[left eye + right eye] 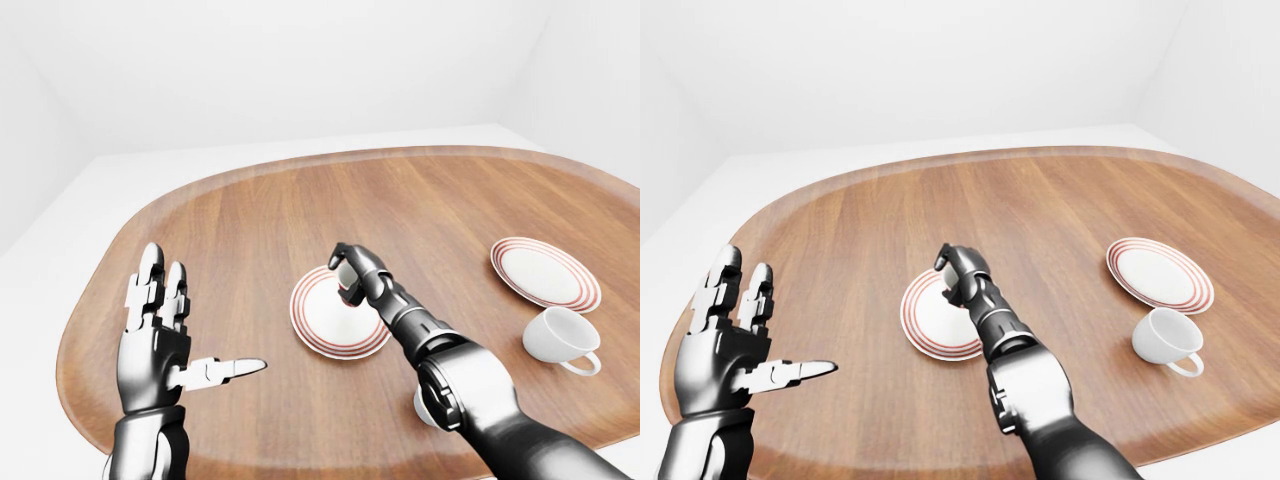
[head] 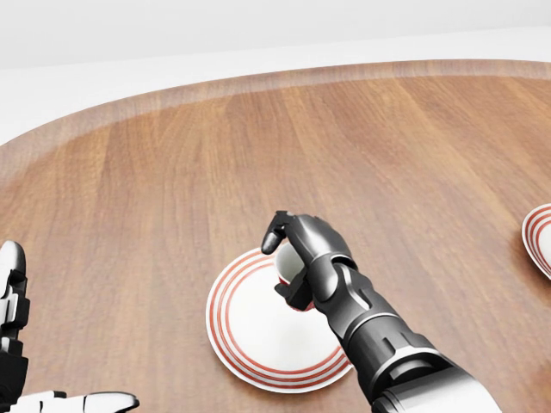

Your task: Put the red mug on the left plate.

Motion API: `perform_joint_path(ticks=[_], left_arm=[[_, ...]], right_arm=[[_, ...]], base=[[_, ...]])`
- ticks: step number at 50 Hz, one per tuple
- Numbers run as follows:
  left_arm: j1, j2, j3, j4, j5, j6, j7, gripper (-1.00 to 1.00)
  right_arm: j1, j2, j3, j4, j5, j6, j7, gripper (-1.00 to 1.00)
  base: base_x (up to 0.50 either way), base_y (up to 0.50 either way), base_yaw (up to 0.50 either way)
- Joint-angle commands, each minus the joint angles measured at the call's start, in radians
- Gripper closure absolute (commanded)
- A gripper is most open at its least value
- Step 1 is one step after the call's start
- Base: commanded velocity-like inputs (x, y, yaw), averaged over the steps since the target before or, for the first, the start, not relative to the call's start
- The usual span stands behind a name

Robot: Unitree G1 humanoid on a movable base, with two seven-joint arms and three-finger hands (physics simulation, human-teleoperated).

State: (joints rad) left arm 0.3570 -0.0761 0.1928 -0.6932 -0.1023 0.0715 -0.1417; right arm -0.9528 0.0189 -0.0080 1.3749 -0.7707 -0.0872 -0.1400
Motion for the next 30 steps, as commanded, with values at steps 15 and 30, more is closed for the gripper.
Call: perform_joint_path(ticks=[15,30], left_arm=[[-0.006,0.001,0.003,0.011,-0.001,0.000,-0.002,-1.00],[-0.012,0.003,0.011,0.020,-0.007,-0.002,-0.003,-1.00]], right_arm=[[0.073,0.032,-0.067,0.017,-0.085,0.000,-0.142,1.00],[0.053,0.049,-0.078,0.016,-0.067,0.000,-0.176,1.00]], base=[[0.00,0.00,0.00],[0.00,0.00,0.00]])
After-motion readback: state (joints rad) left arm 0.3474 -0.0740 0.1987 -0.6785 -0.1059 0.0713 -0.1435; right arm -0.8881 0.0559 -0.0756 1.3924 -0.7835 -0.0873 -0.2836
